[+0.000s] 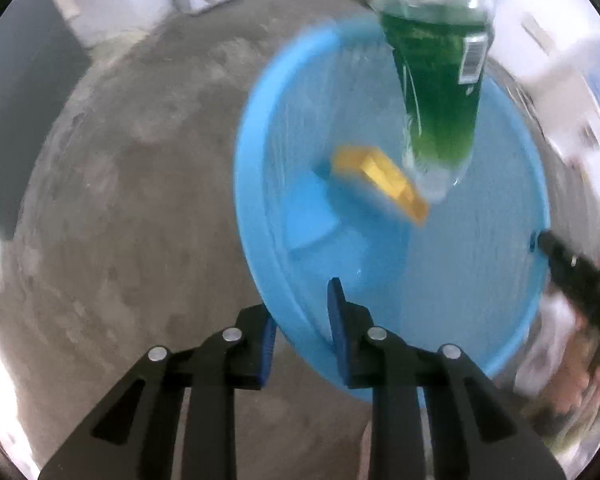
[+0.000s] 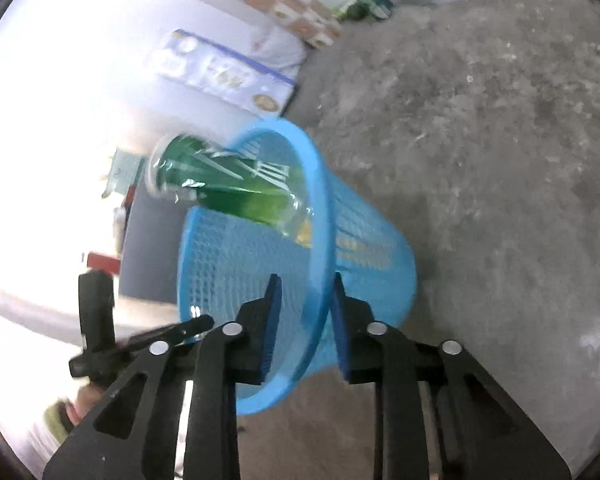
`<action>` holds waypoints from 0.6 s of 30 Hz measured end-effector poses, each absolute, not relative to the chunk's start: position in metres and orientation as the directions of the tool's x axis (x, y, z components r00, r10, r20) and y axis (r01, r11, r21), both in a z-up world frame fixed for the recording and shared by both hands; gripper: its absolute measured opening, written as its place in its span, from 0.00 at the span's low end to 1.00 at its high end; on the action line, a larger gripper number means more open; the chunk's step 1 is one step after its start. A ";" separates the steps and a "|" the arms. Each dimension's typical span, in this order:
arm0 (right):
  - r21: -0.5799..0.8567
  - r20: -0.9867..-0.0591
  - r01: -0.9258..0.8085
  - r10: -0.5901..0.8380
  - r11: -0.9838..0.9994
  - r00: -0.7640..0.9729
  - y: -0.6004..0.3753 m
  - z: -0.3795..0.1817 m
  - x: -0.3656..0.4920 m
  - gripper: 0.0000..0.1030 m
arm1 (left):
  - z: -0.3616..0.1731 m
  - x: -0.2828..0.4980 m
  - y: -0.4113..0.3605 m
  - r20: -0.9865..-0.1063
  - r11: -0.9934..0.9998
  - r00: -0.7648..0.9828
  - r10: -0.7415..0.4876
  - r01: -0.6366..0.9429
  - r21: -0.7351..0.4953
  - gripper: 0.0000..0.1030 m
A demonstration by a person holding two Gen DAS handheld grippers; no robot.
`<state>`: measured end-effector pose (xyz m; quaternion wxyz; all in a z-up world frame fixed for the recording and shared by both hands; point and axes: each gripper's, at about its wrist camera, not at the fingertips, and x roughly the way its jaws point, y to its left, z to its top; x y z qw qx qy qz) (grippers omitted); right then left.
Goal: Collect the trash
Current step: 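Grasp the blue wastebasket rim with both tools and lift it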
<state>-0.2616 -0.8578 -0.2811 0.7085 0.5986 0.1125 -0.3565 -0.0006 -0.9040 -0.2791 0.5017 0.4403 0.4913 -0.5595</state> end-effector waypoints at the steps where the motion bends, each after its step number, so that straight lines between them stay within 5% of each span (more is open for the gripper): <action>1: 0.771 -0.582 0.636 -0.364 0.037 0.727 -0.839 -0.284 -0.264 0.14 | -0.282 -0.002 -0.892 -0.989 -0.022 -0.103 -0.107 0.995 -0.101 0.23; 10: 0.785 -0.604 0.619 -0.267 -0.033 0.751 -0.775 -0.327 -0.249 0.17 | -0.326 0.013 -0.832 -0.988 0.086 -0.145 0.046 0.986 -0.140 0.25; 18: 0.712 -0.649 0.700 -0.326 0.058 0.688 -0.742 -0.302 -0.245 0.16 | -0.330 0.000 -0.794 -0.983 -0.030 -0.165 0.086 0.985 -0.168 0.30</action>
